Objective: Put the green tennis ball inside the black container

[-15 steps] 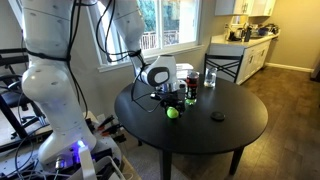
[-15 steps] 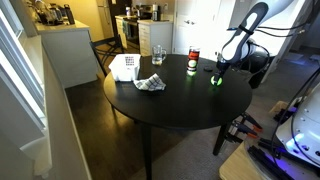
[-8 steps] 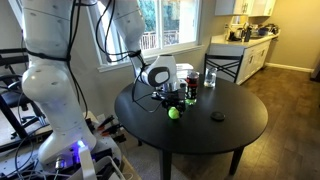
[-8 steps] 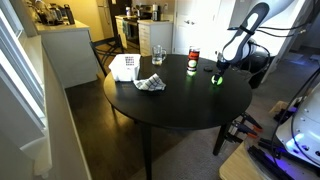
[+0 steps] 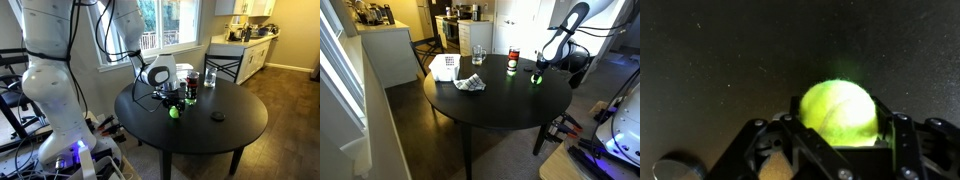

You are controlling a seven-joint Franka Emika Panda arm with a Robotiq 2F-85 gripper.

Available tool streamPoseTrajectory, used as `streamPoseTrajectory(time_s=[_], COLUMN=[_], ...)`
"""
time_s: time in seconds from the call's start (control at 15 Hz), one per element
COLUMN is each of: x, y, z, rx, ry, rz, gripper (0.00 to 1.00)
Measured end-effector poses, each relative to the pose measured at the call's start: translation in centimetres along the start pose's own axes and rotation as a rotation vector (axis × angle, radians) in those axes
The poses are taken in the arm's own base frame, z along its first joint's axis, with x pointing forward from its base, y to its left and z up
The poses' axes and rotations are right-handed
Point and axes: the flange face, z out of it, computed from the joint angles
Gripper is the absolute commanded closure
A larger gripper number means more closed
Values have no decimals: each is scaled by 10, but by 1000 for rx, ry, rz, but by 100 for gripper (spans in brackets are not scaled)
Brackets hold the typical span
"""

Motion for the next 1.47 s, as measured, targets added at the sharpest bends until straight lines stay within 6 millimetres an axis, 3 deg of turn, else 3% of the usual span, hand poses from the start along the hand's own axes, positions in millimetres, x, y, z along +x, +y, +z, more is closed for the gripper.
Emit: streamPoseTrajectory(time_s=[0.93, 1.0, 1.2, 1.47], x=[27, 31, 39, 35], y=[9, 7, 3, 2], z=[-96, -106, -138, -141], rx=[-117, -118, -126, -125], ry=[338, 362, 431, 434], rz=[38, 48, 62, 65], gripper=[58, 33, 33, 33])
